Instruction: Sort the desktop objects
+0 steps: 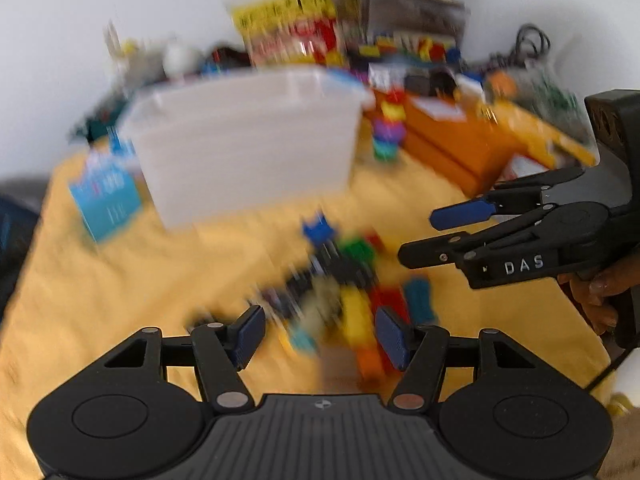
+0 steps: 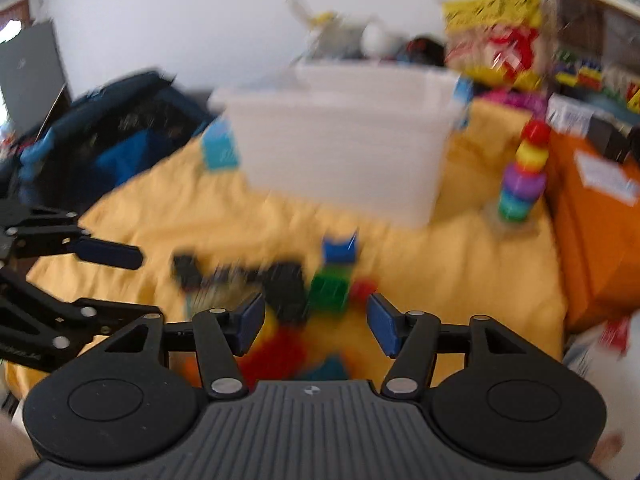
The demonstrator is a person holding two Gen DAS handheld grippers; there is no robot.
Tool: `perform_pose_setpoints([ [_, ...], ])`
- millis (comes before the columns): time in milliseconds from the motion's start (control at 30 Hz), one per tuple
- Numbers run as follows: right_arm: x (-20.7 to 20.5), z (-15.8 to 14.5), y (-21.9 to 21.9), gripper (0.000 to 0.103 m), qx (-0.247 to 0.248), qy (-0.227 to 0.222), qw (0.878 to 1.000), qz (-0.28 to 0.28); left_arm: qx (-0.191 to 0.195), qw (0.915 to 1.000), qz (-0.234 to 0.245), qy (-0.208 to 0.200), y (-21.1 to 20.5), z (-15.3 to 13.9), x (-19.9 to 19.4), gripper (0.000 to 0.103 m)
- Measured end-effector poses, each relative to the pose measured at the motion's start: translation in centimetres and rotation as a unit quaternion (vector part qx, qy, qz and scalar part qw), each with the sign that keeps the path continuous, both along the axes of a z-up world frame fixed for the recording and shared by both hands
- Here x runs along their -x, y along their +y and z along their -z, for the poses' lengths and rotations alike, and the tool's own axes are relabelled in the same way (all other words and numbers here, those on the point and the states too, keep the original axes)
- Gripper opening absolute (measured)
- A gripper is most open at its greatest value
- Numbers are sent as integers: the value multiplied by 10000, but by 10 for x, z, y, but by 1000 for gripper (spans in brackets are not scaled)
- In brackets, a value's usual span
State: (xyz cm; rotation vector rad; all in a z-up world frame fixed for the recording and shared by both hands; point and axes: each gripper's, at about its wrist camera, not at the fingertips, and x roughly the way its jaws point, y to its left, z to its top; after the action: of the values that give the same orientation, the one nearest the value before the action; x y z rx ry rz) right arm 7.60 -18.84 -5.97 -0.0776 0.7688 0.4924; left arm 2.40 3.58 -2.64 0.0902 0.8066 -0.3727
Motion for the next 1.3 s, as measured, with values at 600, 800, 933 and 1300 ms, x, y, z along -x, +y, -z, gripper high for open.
perform_pose_setpoints([
  [600, 53, 39, 22, 45, 315, 735, 9954, -535, -320, 9970, -395, 590, 18, 42, 34, 59],
  [800, 55, 30, 25, 30, 52, 617, 9957, -685, -254, 9971, -376, 608, 26, 52, 28, 47],
  [933, 56, 31, 34, 31, 95, 637, 9946, -818, -251, 9979, -241, 553, 23, 57, 23, 19],
  [1300, 39, 24, 61, 32, 433, 105, 9946, -941, -534, 9971, -292, 451, 35, 43, 34, 17],
])
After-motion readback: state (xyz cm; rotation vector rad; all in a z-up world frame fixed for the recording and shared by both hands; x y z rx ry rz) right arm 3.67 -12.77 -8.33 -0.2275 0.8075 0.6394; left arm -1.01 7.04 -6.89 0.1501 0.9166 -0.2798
